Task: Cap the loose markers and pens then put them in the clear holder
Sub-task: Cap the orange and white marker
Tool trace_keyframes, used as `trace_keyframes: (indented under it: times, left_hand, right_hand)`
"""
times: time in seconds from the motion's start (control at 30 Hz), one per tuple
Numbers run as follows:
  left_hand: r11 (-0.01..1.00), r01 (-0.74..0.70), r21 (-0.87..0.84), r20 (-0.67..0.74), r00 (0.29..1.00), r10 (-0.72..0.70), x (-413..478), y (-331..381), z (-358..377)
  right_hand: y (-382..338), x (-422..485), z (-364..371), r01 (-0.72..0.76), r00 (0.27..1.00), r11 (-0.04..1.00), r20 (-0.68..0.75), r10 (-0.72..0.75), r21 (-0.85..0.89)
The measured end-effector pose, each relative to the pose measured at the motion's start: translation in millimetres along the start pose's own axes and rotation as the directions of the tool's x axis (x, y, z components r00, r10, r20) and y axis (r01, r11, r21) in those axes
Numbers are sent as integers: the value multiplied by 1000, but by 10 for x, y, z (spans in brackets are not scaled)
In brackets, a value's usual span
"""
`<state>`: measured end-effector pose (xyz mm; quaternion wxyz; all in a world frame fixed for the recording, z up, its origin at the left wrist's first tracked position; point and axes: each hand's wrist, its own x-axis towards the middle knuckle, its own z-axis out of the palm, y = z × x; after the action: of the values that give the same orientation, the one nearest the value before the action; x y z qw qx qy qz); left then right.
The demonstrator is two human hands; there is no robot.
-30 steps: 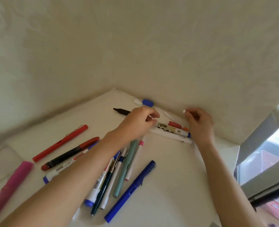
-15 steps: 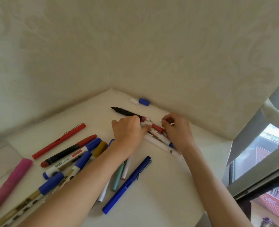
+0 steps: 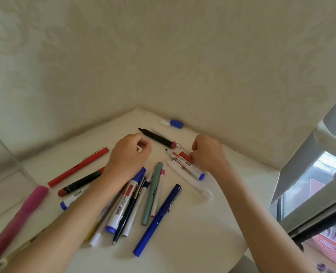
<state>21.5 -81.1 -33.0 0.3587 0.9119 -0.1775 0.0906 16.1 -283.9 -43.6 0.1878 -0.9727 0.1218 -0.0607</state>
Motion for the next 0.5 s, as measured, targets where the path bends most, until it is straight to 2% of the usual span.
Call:
trace_keyframes:
  times: [0.07, 0.13, 0.17, 0.23, 0.3, 0.37, 0.43, 0.5]
  left_hand:
    - [998, 4, -57, 14, 1000, -4, -100, -45, -94]
    - [996, -15, -88, 25, 1000, 17, -193, -90, -187]
    - [995, -34, -98, 23, 999, 37, -235, -114, -231]
    - [994, -73, -76, -16, 997, 72, -320, -144, -310]
    - [981, -151, 123, -93, 982, 163, -372, -184, -360]
    - [898, -240, 369, -45, 960, 275, -392, -242, -371]
    - [843, -266, 467, 41, 959, 280, -401, -302, -390]
    - [848, -236, 475, 42, 968, 246, -412, -368, -425]
  right_hand:
    - [-5, 18, -55, -38, 999, 994, 38, 34, 103]
    - [-24, 4, -165, -44, 999, 943, 41, 32, 329]
    - [-63, -20, -215, 3, 1000, 911, 22, -13, 412]
    - [-198, -102, -276, 162, 981, 858, 13, -193, 487]
    - [-388, -199, -266, 313, 922, 822, 55, -383, 477]
    - [-584, -266, -201, 436, 849, 789, 93, -520, 433]
    - [-732, -285, -124, 514, 787, 743, 109, -608, 429]
    - [-798, -279, -73, 544, 768, 713, 78, -635, 443]
